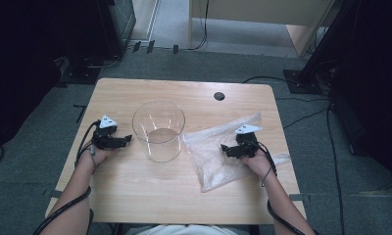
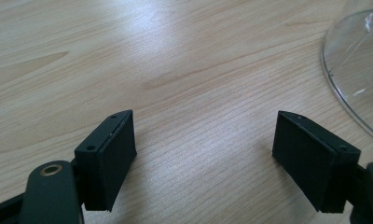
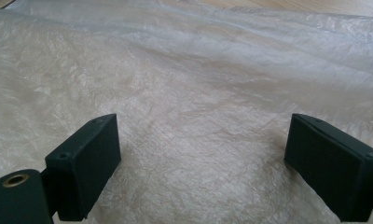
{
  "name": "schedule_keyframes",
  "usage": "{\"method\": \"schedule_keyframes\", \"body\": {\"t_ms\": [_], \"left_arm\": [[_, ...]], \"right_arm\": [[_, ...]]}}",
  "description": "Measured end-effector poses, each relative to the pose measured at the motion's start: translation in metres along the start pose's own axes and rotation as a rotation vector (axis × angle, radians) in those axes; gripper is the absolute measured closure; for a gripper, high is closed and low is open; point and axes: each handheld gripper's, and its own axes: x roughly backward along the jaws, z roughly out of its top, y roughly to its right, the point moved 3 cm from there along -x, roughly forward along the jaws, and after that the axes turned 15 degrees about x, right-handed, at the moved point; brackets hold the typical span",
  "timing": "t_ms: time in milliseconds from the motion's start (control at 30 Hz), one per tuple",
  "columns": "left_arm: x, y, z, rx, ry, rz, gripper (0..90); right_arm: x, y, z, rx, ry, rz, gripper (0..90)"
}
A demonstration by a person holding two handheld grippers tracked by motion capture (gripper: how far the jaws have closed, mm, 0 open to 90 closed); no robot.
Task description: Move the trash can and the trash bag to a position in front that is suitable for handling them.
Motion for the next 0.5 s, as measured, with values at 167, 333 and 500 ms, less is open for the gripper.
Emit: {"method": "schedule_keyframes", "body": {"t_ms": [167,333,500], "left_arm": [[-0.0009,0.0016,0.0013,0.01,-0.009,0.012,20.2],[-0.0018,0.004,0.0033,0.013,-0.024,0.006,20.0],[-0.0018,0.0083,0.0086,0.018,-0.036,0.007,19.9]], "right_arm": [[0.0005,-0.001,-0.0002,-0.012,-0.003,-0.012,9.7],[0.0002,-0.0018,0.0003,-0.027,-0.007,-0.027,9.8],[0.0005,0.0007,0.0028,-0.056,-0.031,-0.029,10.0]]}}
